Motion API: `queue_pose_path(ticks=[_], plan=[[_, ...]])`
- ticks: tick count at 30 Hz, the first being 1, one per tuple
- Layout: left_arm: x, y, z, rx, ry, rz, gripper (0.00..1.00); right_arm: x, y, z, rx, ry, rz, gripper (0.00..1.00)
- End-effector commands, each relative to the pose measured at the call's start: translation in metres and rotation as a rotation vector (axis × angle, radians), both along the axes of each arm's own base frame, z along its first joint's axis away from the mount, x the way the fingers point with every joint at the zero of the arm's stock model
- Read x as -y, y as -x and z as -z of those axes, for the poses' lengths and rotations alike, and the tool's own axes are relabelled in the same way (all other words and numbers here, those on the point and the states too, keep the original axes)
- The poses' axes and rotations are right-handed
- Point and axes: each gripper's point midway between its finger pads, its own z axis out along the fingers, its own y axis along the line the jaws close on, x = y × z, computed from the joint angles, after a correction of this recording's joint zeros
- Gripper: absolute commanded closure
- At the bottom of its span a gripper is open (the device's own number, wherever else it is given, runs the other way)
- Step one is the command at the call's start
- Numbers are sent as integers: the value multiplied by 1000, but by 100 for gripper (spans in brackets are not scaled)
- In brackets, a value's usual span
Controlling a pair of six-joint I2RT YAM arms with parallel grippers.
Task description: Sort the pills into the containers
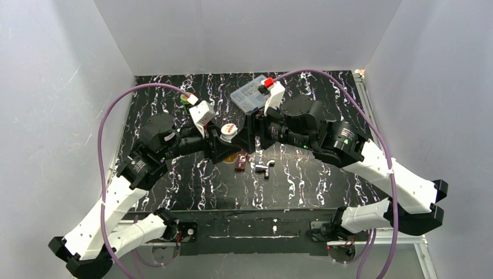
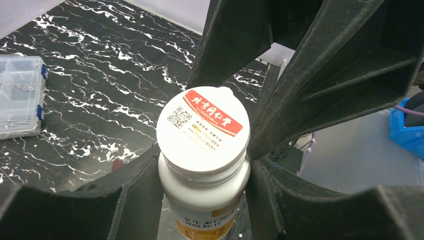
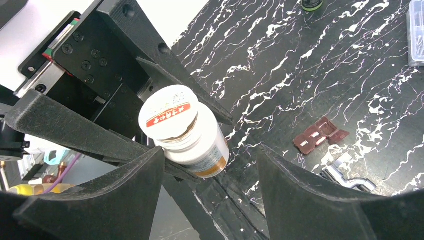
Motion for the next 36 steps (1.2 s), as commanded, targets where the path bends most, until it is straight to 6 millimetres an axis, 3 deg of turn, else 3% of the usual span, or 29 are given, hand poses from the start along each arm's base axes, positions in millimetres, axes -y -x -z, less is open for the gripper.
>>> queue_pose_path(ticks=[1,18,21,31,36], plan=[[15,21,-19,30,83,137,100,-22,-5,-34,39,-150,4,25],[21,20,-27,28,169,152,100,-25,0,-41,21,-186,-13,25],[19,15,-32,49,174,116,100,-24,-3,-35,17,-149,5,26],[12,4,-9,-14,29,47,100,-11,-5,-15,12,-46,53,33],[14,10,-6,-37,23,82,100,-10,1,-20,29,-65,21,31]])
